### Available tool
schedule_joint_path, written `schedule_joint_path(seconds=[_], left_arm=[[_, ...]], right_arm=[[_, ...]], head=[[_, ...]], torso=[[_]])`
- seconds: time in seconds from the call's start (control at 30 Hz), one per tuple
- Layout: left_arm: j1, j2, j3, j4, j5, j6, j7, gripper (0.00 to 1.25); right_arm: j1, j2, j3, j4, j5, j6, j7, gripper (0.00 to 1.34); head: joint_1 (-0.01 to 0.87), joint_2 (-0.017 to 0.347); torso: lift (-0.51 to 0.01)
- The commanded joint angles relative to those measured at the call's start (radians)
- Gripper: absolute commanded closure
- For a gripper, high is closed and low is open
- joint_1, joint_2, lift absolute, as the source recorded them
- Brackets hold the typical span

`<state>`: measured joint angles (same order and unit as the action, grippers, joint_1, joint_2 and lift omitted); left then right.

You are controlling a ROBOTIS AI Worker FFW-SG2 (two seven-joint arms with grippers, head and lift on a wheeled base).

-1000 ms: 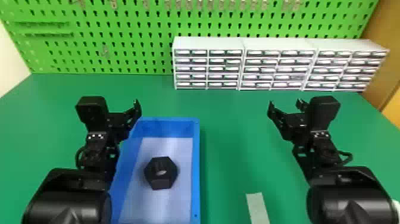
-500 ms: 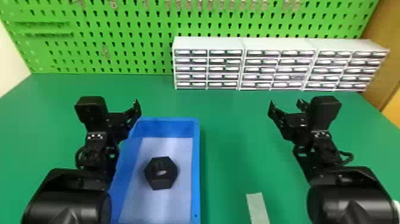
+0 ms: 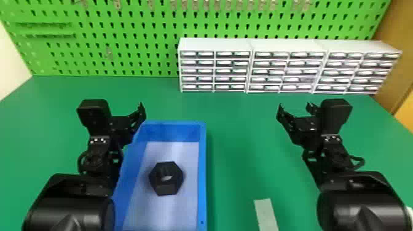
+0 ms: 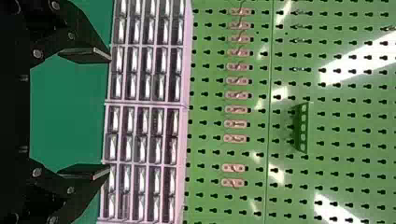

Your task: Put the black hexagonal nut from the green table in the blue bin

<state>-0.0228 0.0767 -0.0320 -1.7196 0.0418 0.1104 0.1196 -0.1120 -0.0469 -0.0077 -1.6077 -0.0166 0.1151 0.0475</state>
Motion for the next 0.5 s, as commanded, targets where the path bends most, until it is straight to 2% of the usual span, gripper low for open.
schedule_joint_path(seconds=[0.0,0.47], left_arm=[[0.001,0.000,0.001,0.000,-0.003,0.000,0.000,0.24],[0.006,0.000,0.006,0.000,-0.008,0.003,0.000,0.24]], right_arm=[[0.000,-0.002,0.002,0.000,0.000,0.003,0.000,0.43],[0.002,-0.005,-0.002,0.000,0.003,0.009,0.000,0.43]], head=[[0.686,0.051],[0.686,0.051]], torso=[[-0.096],[-0.096]])
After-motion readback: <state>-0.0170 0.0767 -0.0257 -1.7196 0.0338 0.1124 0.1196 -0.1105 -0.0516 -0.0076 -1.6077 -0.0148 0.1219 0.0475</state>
